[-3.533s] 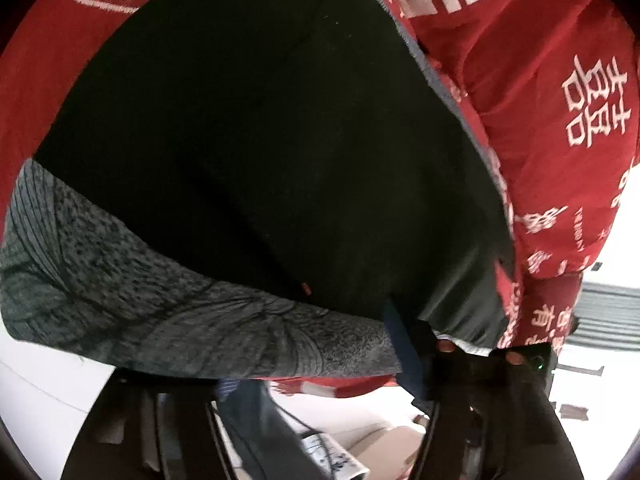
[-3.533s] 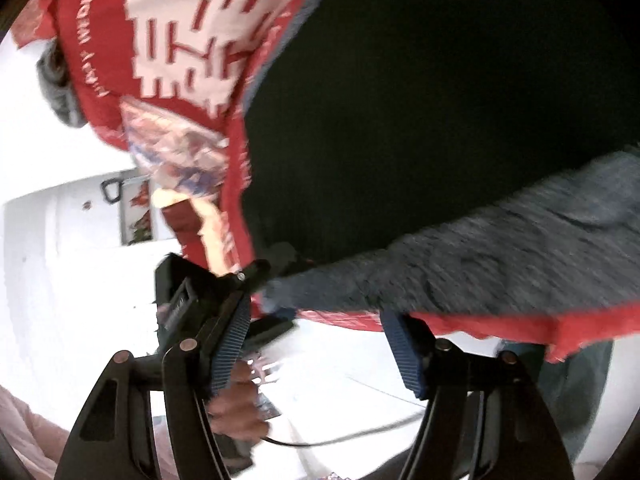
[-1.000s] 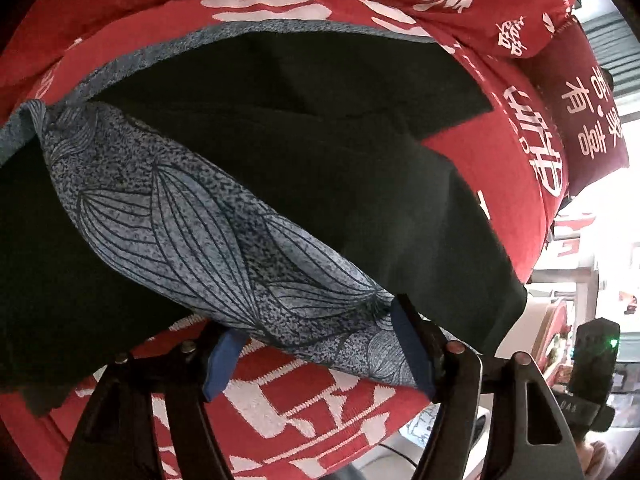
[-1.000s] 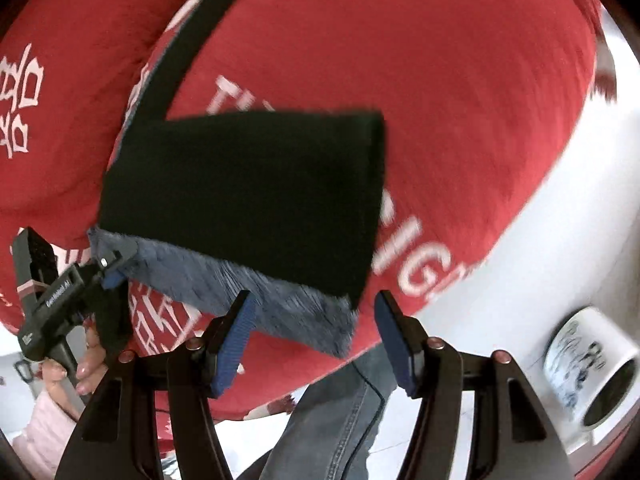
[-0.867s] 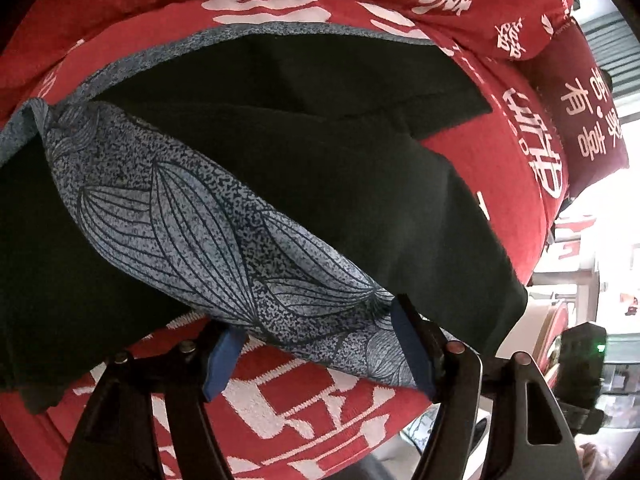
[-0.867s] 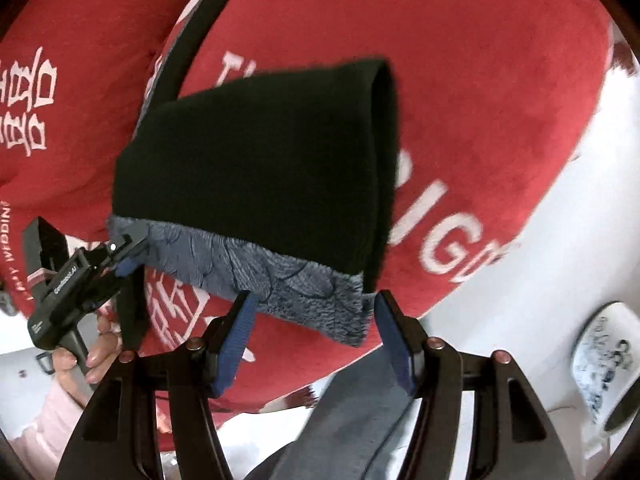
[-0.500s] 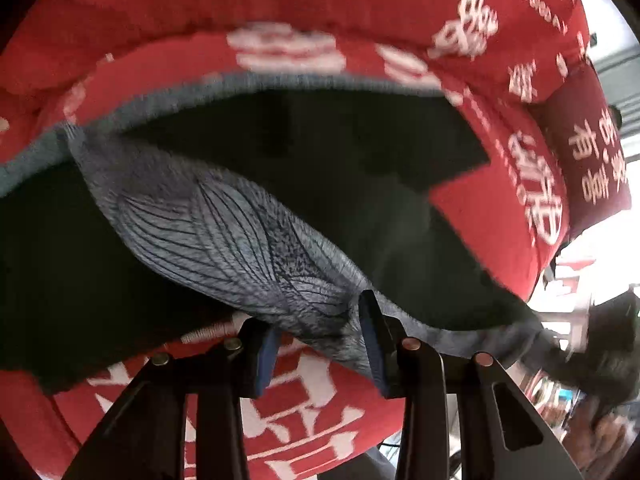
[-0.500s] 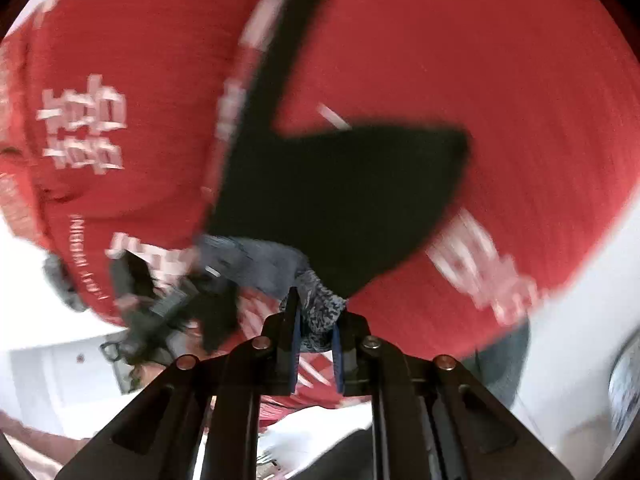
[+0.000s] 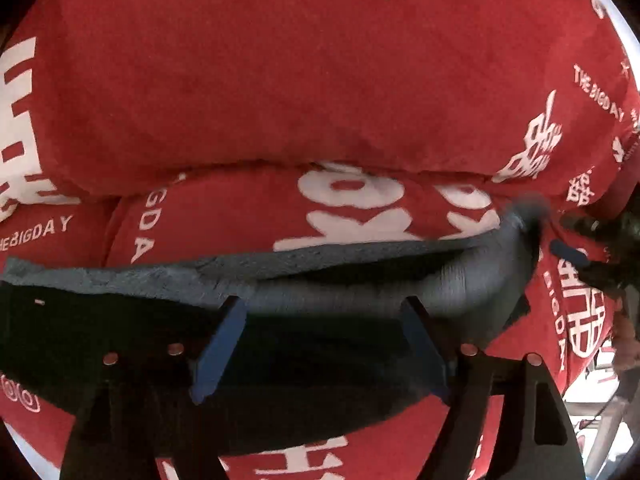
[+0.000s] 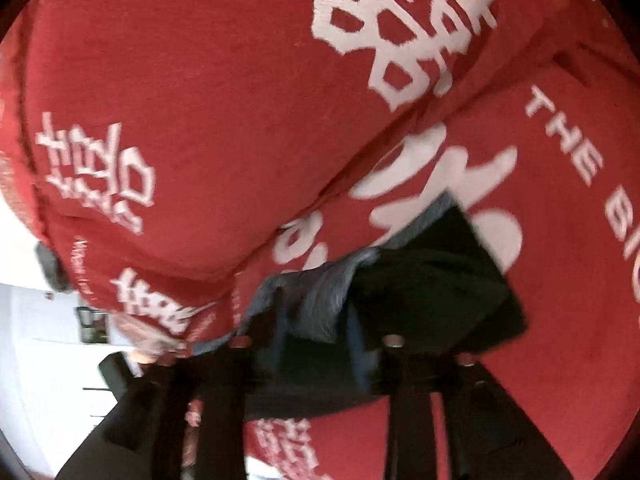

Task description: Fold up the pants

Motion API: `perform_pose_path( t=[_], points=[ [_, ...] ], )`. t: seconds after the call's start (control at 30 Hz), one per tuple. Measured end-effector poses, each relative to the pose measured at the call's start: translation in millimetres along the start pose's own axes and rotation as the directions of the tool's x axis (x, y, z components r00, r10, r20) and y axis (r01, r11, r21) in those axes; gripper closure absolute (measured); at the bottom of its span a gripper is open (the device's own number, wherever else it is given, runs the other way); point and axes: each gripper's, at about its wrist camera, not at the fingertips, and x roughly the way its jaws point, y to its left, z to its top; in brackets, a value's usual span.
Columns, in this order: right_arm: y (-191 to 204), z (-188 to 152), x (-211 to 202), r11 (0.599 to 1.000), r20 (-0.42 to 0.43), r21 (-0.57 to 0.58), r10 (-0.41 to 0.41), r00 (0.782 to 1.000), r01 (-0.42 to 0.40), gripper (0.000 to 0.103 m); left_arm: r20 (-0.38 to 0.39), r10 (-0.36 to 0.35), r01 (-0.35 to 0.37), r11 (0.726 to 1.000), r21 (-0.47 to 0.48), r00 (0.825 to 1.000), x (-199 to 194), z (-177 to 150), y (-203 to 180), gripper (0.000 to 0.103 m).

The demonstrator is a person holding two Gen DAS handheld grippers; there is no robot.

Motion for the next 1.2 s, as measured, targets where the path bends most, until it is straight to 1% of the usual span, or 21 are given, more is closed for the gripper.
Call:
perform_pose_path(
  t=[0.03,0.1,0.17,0.2,0.3,0.4,0.43,0.47,0.5,0.53,0.6,0.67,0.73,0.8,0.9,0.93,1.0,1.07,1.1,1.17,1.2],
  points=[
    [2,2,-3,0.999,0.022,-0.025,-0.023,0.999,0.023,0.039,-0.01,0.014,-0.014,1.0,-0.008,1.0,3,0,3,0.022],
    [-2,0,-9,0.998,0.035,-0.042,-0.04,0.999,0.042,0.039,-0.039,0.05,-0.051,0.999,-0.021,0.998,10,-4,11,0.022],
    [-17,-8,-13,0.997,0.041,0.004,-0.079,0.996,0.078,0.039,-0.072,0.092,-0.095,0.995,-0.039,0.993,22,-9,21,0.022],
    [-31,-17,-10,0.994,0.021,0.051,-0.094,0.995,0.093,0.039,-0.087,0.105,-0.11,0.993,-0.047,0.991,26,-13,24,0.022],
    [-68,-34,7,0.983,-0.042,0.159,-0.086,0.995,0.092,0.048,-0.135,0.14,-0.151,0.986,-0.076,0.981,42,-22,36,0.022],
    [-85,-34,30,0.977,-0.039,0.202,-0.058,0.998,0.065,0.052,-0.158,0.159,-0.173,0.982,-0.077,0.975,51,-28,40,0.022],
    [-86,-33,38,0.977,-0.045,0.206,-0.051,0.998,0.059,0.069,-0.164,0.163,-0.177,0.981,-0.075,0.973,52,-29,41,0.022],
    [-85,-31,41,0.976,-0.051,0.208,-0.058,0.997,0.067,0.092,-0.167,0.169,-0.183,0.98,-0.073,0.971,53,-29,41,0.022],
    [-84,-30,42,0.974,-0.05,0.214,-0.062,0.997,0.072,0.097,-0.162,0.172,-0.185,0.98,-0.071,0.972,51,-27,40,0.022],
    [-81,-32,35,0.975,-0.021,0.217,-0.055,0.998,0.058,0.096,-0.15,0.172,-0.184,0.98,-0.07,0.973,49,-25,40,0.022],
    [-81,-38,23,0.973,-0.006,0.212,-0.092,0.996,0.091,0.097,-0.136,0.181,-0.191,0.98,-0.064,0.974,47,-22,40,0.022],
    [-94,-48,16,0.965,-0.027,0.229,-0.123,0.992,0.126,0.096,-0.147,0.188,-0.198,0.979,-0.057,0.971,53,-19,41,0.022],
    [-112,-54,16,0.953,-0.079,0.268,-0.127,0.989,0.144,0.091,-0.16,0.226,-0.236,0.971,-0.045,0.961,62,-16,43,0.022],
    [-117,-53,7,0.944,-0.081,0.289,-0.14,0.987,0.158,0.088,-0.157,0.232,-0.245,0.967,-0.068,0.96,63,-15,49,0.022],
    [-94,-55,-20,0.951,-0.014,0.212,-0.225,0.974,0.223,0.085,-0.148,0.234,-0.248,0.965,-0.084,0.961,60,-14,54,0.022],
    [-76,-56,-27,0.966,0.013,0.146,-0.216,0.976,0.212,0.085,-0.143,0.236,-0.249,0.966,-0.073,0.961,60,-14,54,0.022],
    [-48,-56,-23,0.978,0.015,0.04,-0.206,0.978,0.205,0.085,-0.147,0.249,-0.259,0.965,-0.049,0.957,65,-11,51,0.022],
    [-9,-50,7,0.983,-0.059,-0.112,-0.15,0.987,0.143,0.084,-0.144,0.258,-0.268,0.962,-0.048,0.955,67,-8,49,0.022],
    [9,-46,25,0.971,-0.101,-0.202,-0.147,0.984,0.125,0.083,-0.141,0.26,-0.27,0.961,-0.057,0.955,67,-7,49,0.022],
    [47,-42,58,0.923,-0.152,-0.372,-0.167,0.974,0.1,0.079,-0.136,0.255,-0.266,0.961,-0.071,0.957,64,-8,48,0.022],
    [76,-40,82,0.872,-0.199,-0.488,-0.165,0.966,0.048,0.073,-0.136,0.249,-0.261,0.962,-0.075,0.959,62,-10,47,0.022]
  ],
)
